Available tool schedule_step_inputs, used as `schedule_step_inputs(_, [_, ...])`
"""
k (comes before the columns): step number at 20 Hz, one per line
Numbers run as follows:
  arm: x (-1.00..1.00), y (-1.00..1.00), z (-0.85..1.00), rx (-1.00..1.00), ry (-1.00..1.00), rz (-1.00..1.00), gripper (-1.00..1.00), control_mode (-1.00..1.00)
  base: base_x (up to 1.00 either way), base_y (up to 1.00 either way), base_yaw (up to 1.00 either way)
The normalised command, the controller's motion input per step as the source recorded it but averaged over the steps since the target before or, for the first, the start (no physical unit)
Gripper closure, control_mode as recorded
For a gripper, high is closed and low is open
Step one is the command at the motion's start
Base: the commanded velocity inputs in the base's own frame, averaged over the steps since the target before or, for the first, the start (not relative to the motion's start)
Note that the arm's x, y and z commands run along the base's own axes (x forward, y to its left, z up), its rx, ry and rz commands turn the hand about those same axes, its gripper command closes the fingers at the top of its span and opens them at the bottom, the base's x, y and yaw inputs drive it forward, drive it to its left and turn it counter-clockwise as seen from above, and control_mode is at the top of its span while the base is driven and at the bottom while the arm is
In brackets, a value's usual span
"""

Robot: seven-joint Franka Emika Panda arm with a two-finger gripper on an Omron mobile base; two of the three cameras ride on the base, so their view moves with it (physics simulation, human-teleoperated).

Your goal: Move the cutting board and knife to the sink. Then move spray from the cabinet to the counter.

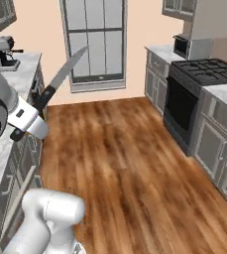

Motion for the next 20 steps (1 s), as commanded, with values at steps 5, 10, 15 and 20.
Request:
schedule_step_inputs(5, [0.00, 0.00, 0.00, 0.00, 0.00, 0.00, 1.00, 1.00, 0.00, -0.08, 0.99])
schedule_step_inputs(10, [0.00, 0.00, 0.00, 0.00, 0.00, 0.00, 1.00, 1.00, 0.00, -0.31, 0.94])
schedule_step_inputs(15, [0.00, 0.00, 0.00, 0.00, 0.00, 0.00, 1.00, 1.00, 0.00, -0.31, 0.94])
schedule_step_inputs(20, [0.00, 0.00, 0.00, 0.00, 0.00, 0.00, 1.00, 1.00, 0.00, -0.60, 0.83])
